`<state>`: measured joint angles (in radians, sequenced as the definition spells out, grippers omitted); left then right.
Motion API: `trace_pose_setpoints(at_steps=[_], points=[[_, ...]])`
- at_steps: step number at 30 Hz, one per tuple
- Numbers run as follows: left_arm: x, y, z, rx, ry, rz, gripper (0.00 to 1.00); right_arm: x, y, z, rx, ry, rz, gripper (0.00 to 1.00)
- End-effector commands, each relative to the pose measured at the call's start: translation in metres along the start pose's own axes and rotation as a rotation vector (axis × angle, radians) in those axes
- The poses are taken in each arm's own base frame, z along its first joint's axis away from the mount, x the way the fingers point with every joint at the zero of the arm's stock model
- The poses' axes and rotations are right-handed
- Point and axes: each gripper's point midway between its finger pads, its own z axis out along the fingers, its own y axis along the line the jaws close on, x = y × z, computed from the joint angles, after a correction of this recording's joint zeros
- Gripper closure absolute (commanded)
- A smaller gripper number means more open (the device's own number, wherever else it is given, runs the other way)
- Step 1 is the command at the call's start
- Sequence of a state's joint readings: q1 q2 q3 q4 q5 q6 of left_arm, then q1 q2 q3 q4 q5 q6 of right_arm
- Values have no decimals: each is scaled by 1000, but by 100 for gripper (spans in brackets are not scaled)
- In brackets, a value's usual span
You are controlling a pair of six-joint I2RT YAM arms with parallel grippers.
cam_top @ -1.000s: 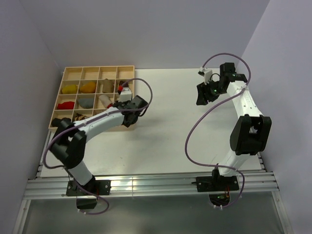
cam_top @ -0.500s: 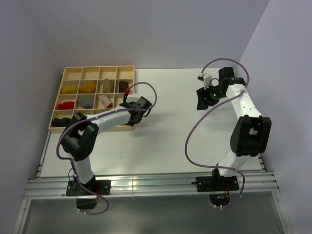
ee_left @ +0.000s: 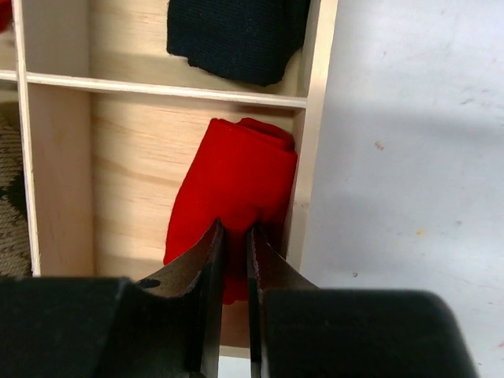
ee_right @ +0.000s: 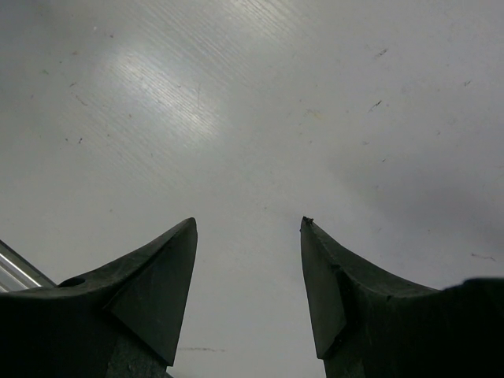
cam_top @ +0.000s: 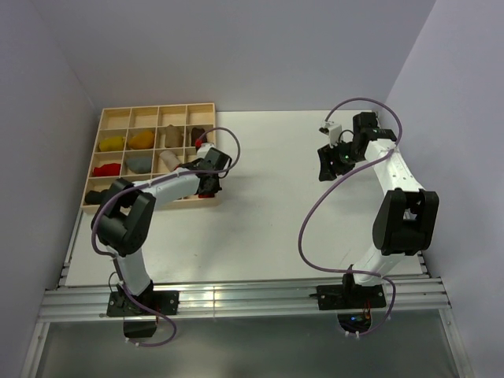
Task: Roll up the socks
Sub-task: Place the sock in the storage box, then reset both arms
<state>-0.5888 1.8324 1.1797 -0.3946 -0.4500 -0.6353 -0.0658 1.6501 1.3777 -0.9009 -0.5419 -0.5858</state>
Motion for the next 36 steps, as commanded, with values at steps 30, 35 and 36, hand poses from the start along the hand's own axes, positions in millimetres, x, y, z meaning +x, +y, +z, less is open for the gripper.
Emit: trace_pose_setpoints(at_steps=[30, 35, 36], points=[[-79, -32, -123, 434, -165, -37, 42, -37, 11, -32, 23, -156, -31, 30], [-94, -75, -176, 629, -277, -13, 41, -53, 34, -50, -42, -251, -36, 0], [-95, -81, -182, 650, -285, -12, 41, -57, 36, -53, -45, -267, -35, 0]])
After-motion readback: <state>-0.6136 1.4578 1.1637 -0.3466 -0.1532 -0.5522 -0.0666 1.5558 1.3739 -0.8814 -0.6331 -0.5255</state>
